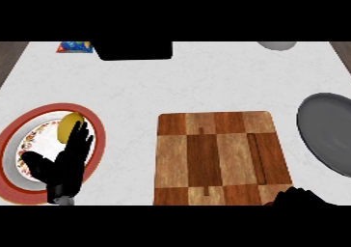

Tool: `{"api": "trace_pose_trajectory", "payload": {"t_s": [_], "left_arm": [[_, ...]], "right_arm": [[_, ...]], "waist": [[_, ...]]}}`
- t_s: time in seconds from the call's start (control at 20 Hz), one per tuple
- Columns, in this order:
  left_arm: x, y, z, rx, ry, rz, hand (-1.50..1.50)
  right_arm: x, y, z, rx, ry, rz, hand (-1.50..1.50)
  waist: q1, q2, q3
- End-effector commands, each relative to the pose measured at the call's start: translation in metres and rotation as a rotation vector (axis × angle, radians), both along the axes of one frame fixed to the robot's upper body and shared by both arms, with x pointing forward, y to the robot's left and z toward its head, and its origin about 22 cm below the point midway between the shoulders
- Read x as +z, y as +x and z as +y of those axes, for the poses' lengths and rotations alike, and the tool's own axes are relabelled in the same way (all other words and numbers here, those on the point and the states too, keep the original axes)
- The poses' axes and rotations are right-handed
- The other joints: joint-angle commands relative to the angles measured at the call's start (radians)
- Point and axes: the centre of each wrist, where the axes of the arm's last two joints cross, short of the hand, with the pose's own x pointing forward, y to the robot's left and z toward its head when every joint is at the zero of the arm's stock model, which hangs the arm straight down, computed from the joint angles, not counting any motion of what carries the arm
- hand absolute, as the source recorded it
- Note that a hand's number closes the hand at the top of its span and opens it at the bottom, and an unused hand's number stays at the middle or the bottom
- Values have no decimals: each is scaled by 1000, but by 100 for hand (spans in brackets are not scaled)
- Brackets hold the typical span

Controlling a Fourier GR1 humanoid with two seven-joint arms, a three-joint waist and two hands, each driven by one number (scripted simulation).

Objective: Pick the tomato from the cutting board and place it in the pan

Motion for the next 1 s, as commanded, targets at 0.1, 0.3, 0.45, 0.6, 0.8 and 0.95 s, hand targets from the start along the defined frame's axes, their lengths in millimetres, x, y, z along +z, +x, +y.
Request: {"api": "trace_pose_trajectory", "payload": {"t_s": [0.1, 0.3, 0.45, 0.6, 0.8, 0.95], "left_arm": [[-19, 0, -8, -6, -30, 72, 0], [-4, 0, 1, -16, -11, 69, 0], [-17, -1, -10, -27, -26, 59, 0], [-7, 8, -12, -27, -33, 66, 0], [-19, 3, -9, -29, -37, 57, 0], [-24, -19, -1, -38, -20, 55, 0]], "right_arm": [[26, -2, -15, -99, 90, -72, 150], [27, 12, -29, -130, 163, -60, 150], [23, 34, -48, -138, 191, -78, 150], [21, 64, -75, -171, 202, -107, 150], [7, 108, -116, -234, 162, -166, 150], [3, 132, -152, -266, 149, -162, 150]], "waist": [[15, 13, -7], [22, 14, -5], [22, 18, -5], [25, 16, -5], [29, 17, -6], [39, 17, -5]]}}
